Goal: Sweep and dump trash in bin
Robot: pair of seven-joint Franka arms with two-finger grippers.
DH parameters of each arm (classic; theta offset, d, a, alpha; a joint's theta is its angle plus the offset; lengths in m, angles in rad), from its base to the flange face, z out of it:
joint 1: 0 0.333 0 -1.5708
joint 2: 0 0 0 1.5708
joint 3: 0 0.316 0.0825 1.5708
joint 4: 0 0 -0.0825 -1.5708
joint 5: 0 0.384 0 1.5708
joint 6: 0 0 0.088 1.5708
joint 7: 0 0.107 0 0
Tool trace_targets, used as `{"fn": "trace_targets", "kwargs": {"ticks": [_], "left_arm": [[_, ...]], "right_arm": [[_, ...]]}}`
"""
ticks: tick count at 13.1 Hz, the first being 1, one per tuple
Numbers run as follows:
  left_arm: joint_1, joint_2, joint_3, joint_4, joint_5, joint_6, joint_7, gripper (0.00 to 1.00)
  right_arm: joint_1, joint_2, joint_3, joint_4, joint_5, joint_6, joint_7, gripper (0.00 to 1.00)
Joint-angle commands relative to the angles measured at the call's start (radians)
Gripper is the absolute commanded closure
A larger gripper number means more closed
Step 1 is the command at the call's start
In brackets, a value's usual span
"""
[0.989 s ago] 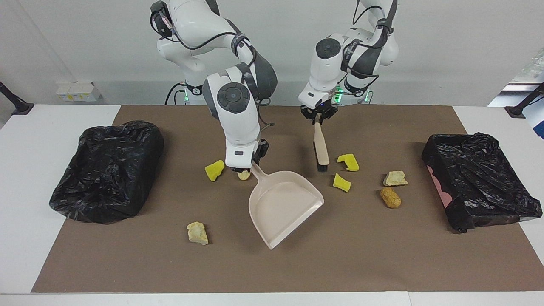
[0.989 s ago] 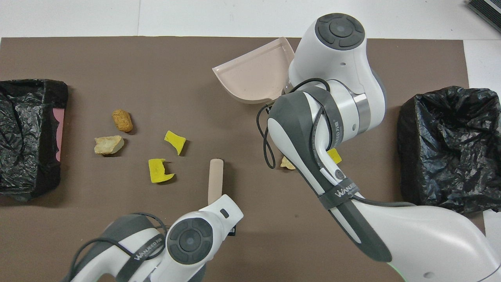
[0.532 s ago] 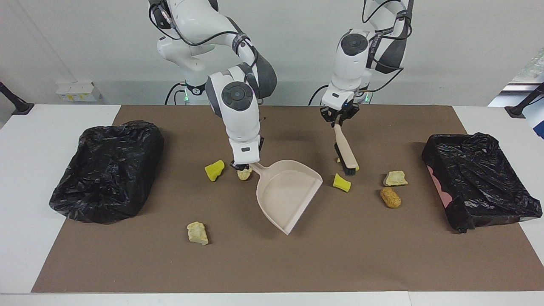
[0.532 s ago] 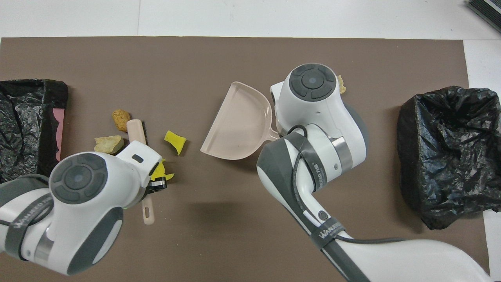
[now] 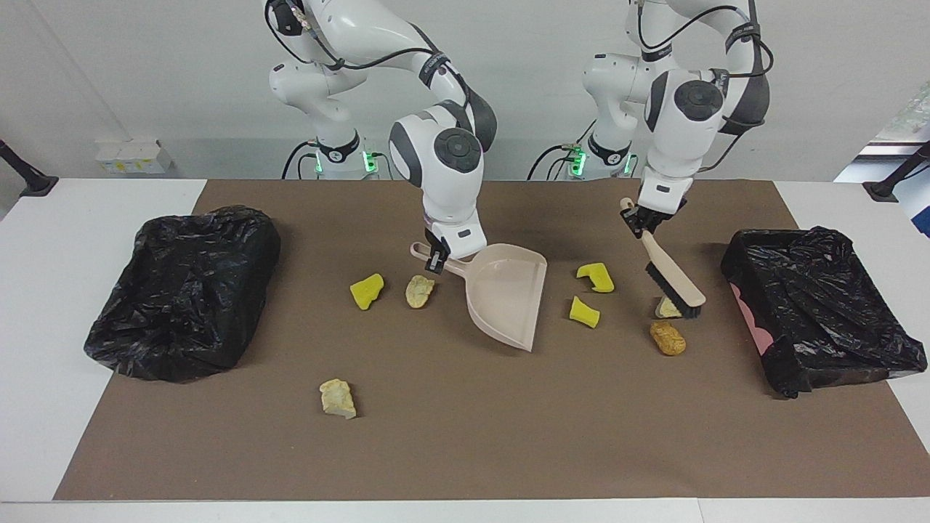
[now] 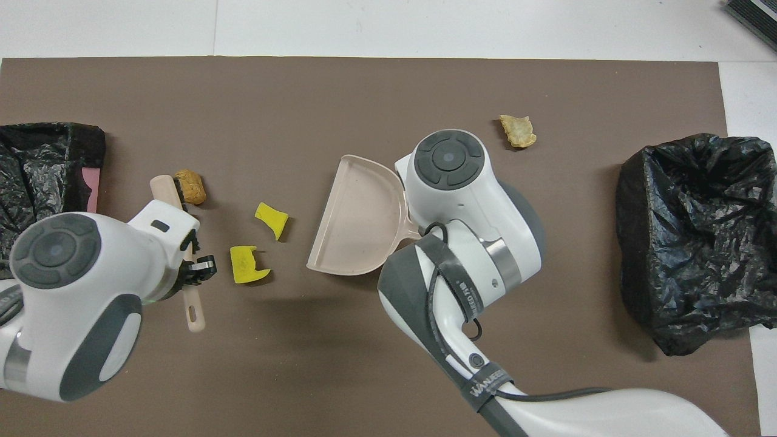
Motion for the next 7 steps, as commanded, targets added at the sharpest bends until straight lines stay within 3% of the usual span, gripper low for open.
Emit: {"fn": "trace_targets", "kwargs": {"ticks": [1, 7], "left_arm": [[0.025, 0.027, -0.014, -0.040, 0.015, 0.057, 0.014, 1.00], [0.079, 0.056, -0.017, -0.092, 0.016, 0.093, 0.119, 1.00]], "right_arm": [[-0.004, -0.047, 0.004, -0.056, -0.018, 0.010, -0.037, 1.00], [-0.004, -0.057, 0.004, -0.073, -0.035, 0.018, -0.043, 1.00]]}}
